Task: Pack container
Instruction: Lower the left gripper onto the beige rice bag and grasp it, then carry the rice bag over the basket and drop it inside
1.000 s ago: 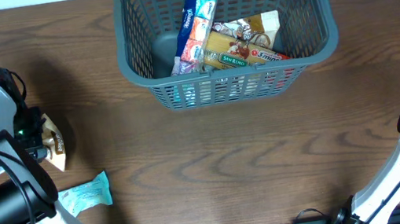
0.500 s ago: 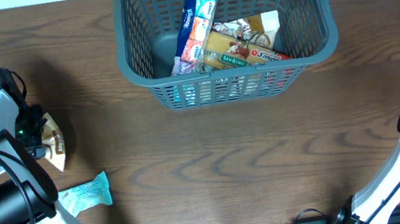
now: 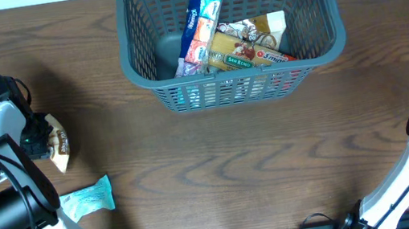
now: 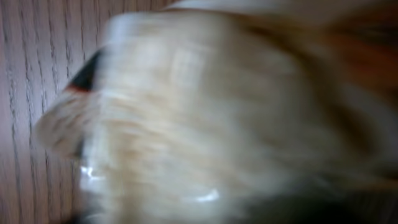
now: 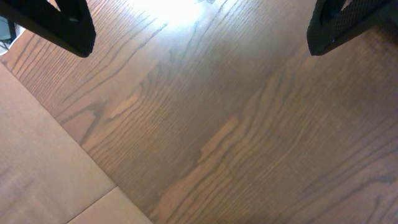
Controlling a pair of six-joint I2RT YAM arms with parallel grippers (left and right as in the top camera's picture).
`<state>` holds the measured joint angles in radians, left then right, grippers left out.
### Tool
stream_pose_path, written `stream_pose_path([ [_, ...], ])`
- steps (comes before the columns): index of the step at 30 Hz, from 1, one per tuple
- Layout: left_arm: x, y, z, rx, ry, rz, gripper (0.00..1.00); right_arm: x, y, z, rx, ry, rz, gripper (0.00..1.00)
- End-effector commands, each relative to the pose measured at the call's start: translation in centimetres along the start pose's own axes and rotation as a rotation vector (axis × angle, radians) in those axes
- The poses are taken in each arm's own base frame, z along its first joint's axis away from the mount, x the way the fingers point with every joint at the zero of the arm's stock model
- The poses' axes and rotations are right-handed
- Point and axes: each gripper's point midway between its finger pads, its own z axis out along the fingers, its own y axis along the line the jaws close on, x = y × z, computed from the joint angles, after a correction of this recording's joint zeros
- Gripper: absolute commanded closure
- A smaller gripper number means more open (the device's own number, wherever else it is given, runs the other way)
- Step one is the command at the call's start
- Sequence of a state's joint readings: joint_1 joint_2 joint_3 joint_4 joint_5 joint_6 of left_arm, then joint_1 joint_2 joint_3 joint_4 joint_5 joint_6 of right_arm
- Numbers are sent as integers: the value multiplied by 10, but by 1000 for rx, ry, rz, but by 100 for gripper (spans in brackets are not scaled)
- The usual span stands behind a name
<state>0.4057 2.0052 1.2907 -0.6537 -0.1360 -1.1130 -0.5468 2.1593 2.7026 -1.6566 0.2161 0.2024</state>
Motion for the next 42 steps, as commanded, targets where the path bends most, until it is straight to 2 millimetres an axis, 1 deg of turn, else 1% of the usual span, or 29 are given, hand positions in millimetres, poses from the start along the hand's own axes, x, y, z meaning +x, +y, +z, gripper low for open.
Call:
stream_pose_path([
  [1,15,24,17,-86,52,54,92,0,-2,-3,4,-6,17,1],
  [2,15,25,17,-89,53,55,94,0,-2,-3,4,-6,17,1],
  [6,16,29,15,-103,59,58,94,0,-2,-3,4,-5,17,1],
  [9,15,31,5,-102,59,59,94,0,-2,-3,4,-6,17,1],
  [11,13,26,-11,-67,44,65,94,0,-2,-3,4,-6,17,1],
  [13,8,13,-37,10,10,108,94,0,-2,-3,4,-5,17,1],
  [14,5,4,-55,62,-19,131,94,0,-2,-3,4,-5,17,1],
  [17,-1,-20,-122,221,-139,214,95,0,-2,-3,4,-5,17,1],
  [19,-1,-33,-181,352,-244,265,94,0,-2,-3,4,-5,17,1],
  [20,0,-37,-204,401,-278,282,94,0,-2,-3,4,-5,17,1],
  [21,6,-43,-241,492,-320,305,94,0,-3,-3,4,-5,18,1],
  [23,18,-52,-295,645,-362,336,94,0,-3,-3,4,-5,17,1],
  [24,27,-56,-325,736,-379,348,94,0,-3,-3,4,-5,18,1],
  [25,35,-58,-350,813,-389,351,94,0,-2,-3,4,-5,17,1],
  [27,57,-64,-401,983,-395,365,94,0,-2,-3,4,-5,17,1],
  [29,81,-69,-437,1118,-372,390,94,0,-2,-3,4,-5,17,1],
  [31,115,-76,-472,1271,-324,430,94,0,-2,-3,4,-5,17,1],
  [32,127,-78,-481,1312,-309,443,94,0,-2,-3,4,-5,17,1],
  [34,156,-81,-499,1396,-272,473,94,0,-2,-3,4,-6,17,1],
  [36,183,-85,-507,1445,-236,506,94,0,-2,-3,4,-5,17,1],
  [39,220,-94,-505,1468,-192,557,94,0,-2,-3,4,-5,17,1],
  [42,253,-105,-490,1453,-159,609,94,0,-2,-3,4,-5,17,1],
])
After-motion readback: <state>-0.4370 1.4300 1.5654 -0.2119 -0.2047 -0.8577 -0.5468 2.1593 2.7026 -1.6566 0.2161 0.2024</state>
